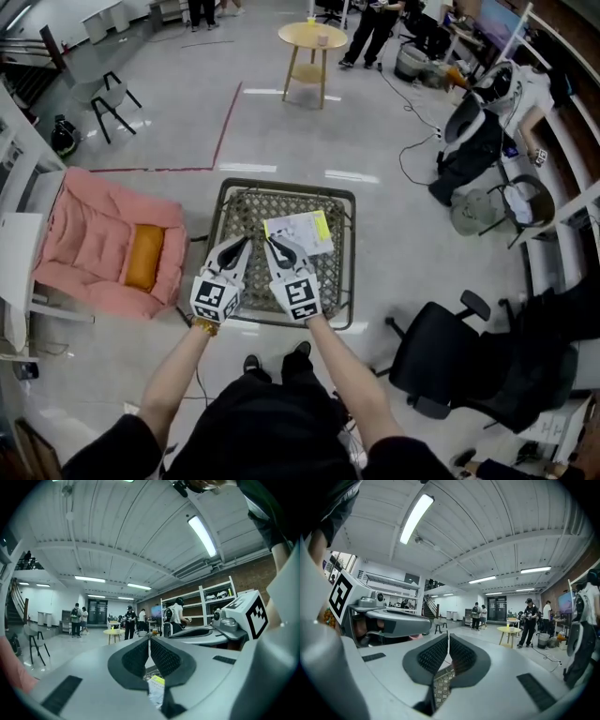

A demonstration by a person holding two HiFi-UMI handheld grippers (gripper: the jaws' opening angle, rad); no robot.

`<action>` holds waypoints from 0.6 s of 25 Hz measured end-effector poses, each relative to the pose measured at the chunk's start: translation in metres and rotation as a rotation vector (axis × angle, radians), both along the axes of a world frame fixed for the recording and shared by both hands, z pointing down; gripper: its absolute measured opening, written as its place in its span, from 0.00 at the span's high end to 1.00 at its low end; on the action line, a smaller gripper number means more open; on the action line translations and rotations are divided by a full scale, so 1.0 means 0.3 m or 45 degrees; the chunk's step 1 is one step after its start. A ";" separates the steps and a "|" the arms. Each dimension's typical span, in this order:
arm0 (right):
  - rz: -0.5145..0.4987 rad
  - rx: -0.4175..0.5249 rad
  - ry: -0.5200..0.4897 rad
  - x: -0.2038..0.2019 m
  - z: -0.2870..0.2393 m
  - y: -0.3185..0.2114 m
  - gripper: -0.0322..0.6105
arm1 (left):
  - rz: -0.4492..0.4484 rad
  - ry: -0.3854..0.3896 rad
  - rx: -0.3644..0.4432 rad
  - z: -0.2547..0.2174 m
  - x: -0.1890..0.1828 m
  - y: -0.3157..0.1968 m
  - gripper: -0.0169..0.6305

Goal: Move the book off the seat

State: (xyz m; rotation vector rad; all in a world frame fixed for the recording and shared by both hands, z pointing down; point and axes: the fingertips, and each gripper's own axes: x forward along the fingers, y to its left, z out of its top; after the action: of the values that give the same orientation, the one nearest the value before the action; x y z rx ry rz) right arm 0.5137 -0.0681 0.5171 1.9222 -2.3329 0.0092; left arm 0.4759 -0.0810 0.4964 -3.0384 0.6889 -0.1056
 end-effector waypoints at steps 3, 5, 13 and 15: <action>0.005 0.022 0.009 -0.125 -0.021 0.016 0.92 | 0.001 0.049 0.020 -0.040 -0.141 0.019 0.94; 0.006 0.033 0.013 -0.209 -0.029 0.040 0.93 | -0.004 0.088 0.014 -0.061 -0.226 0.036 0.94; 0.027 0.045 0.036 -0.457 -0.042 0.157 0.92 | -0.030 0.117 -0.002 -0.043 -0.458 0.111 0.94; 0.022 0.045 0.046 -0.482 -0.061 0.195 0.92 | -0.040 0.119 -0.002 -0.043 -0.485 0.139 0.94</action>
State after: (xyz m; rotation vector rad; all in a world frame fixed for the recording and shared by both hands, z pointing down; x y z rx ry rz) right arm 0.3690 -0.0094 0.4990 1.9416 -2.3089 -0.0656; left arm 0.3305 -0.0392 0.4835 -3.0510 0.7428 0.0357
